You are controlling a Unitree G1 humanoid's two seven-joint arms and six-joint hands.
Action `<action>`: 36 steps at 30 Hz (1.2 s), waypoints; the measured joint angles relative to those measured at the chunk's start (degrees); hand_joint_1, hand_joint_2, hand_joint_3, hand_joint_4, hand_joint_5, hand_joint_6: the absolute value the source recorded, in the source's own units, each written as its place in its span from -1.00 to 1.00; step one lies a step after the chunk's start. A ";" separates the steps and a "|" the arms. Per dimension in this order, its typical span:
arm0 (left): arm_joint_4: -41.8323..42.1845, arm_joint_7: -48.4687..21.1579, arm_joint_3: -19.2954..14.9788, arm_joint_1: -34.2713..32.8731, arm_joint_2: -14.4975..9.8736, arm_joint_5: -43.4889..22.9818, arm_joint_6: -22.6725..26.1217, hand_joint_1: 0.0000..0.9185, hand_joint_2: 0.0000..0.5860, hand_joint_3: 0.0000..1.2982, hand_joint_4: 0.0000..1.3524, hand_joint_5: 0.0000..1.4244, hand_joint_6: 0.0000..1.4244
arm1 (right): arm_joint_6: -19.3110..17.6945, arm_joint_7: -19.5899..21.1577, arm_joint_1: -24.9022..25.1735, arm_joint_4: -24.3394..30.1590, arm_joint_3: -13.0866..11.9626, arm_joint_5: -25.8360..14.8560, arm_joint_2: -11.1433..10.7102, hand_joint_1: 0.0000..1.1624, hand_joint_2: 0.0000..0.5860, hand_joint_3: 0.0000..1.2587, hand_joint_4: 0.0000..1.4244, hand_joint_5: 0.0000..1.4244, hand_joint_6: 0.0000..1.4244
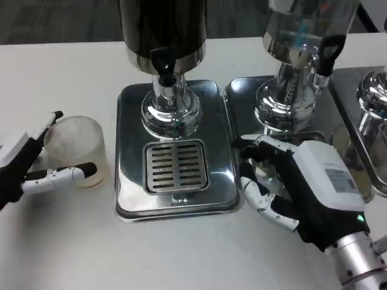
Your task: Grasp the cup under the faucet to collect the drink, then remove the cup.
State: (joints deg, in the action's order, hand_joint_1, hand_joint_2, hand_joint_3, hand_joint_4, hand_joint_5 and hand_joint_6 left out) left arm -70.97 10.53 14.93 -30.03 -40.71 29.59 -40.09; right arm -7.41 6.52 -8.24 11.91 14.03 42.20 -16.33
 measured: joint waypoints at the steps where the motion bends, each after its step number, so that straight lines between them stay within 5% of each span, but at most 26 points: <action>1: 0.00 0.40 0.00 0.00 0.00 0.10 0.00 -0.74 -0.99 -1.00 -1.00 -0.69 -0.54 | 0.00 -0.03 0.00 0.00 0.02 -0.02 0.00 -0.34 0.69 -0.42 -0.42 -0.40 -0.37; 8: -0.16 3.23 0.76 0.00 0.15 0.95 -0.05 -0.71 -0.95 -1.00 -1.00 -0.44 -0.19 | 0.07 -0.92 -0.23 0.20 0.04 -0.50 0.00 -0.34 0.69 -0.40 -0.40 -0.38 -0.37; 19: -1.17 4.47 0.90 -0.02 2.30 -0.03 -0.58 -0.65 -0.86 -1.00 -0.96 -0.28 -0.02 | 1.08 -2.17 -1.55 2.12 -0.10 -1.04 0.00 -0.35 0.66 -0.38 -0.38 -0.36 -0.37; 25: -1.39 5.45 1.67 -0.16 3.28 -0.05 -1.03 -0.71 -0.74 -0.98 -0.87 -0.17 0.31 | 1.51 -2.46 -2.16 2.52 -0.38 -1.19 0.00 -0.35 0.66 -0.38 -0.38 -0.36 -0.37; 36: -1.97 6.23 1.82 -0.18 4.71 -0.72 -1.82 -0.84 -0.43 -0.36 -0.38 0.12 0.70 | 2.47 -3.39 -3.26 4.24 -1.23 -1.98 0.01 -0.35 0.65 -0.38 -0.38 -0.36 -0.37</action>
State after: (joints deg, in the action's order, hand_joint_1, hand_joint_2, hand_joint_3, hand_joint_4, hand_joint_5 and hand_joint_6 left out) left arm -72.94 16.76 16.75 -30.21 -35.99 28.87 -41.90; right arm -4.93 3.13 -11.50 16.15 12.80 40.22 -16.31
